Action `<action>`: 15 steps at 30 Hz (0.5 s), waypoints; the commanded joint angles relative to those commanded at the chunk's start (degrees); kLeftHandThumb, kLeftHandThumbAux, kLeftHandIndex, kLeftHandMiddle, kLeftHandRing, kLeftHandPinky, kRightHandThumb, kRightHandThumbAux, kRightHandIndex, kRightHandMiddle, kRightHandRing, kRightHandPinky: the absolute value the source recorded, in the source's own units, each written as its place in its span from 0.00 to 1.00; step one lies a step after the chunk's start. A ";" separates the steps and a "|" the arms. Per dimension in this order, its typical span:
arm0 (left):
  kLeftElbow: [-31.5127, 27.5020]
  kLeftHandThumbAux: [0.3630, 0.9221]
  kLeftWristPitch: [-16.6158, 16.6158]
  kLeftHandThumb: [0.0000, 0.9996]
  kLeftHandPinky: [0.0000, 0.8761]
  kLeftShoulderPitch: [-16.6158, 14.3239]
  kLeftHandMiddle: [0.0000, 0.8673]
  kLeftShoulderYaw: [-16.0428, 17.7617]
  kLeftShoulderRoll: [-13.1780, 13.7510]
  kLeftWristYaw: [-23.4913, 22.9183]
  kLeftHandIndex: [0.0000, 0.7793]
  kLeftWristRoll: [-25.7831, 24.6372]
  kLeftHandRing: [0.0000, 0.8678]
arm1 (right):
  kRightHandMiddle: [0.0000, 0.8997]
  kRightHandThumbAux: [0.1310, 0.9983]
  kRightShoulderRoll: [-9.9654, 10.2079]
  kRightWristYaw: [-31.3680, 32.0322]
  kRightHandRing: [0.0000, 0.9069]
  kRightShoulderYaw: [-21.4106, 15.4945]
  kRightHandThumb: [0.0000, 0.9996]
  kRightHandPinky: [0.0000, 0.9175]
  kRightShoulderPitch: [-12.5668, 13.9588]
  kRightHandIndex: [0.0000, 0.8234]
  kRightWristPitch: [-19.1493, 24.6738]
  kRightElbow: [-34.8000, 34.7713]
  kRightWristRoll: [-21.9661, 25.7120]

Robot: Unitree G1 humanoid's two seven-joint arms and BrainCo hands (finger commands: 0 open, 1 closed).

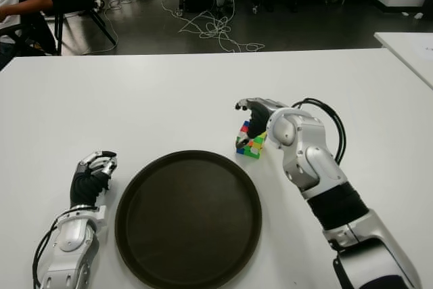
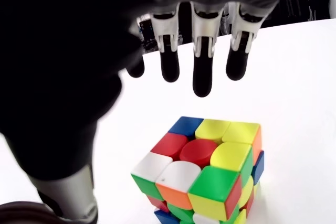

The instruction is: Pick up the Rubik's Cube and put it in the plate

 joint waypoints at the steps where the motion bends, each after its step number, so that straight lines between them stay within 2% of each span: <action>1: 0.02 0.61 -0.13 0.71 0.94 0.00 0.94 -0.01 0.01 -0.04 0.57 0.00 0.95 | 0.22 0.79 -0.06 -0.19 0.23 -0.04 0.00 0.23 0.04 0.23 -0.08 -0.12 0.03; 15: -0.16 0.61 -0.19 0.71 0.94 0.05 0.94 -0.17 -0.18 0.09 0.57 0.04 0.96 | 0.20 0.82 -0.18 -1.76 0.21 -0.31 0.00 0.20 -0.08 0.20 0.06 0.20 0.30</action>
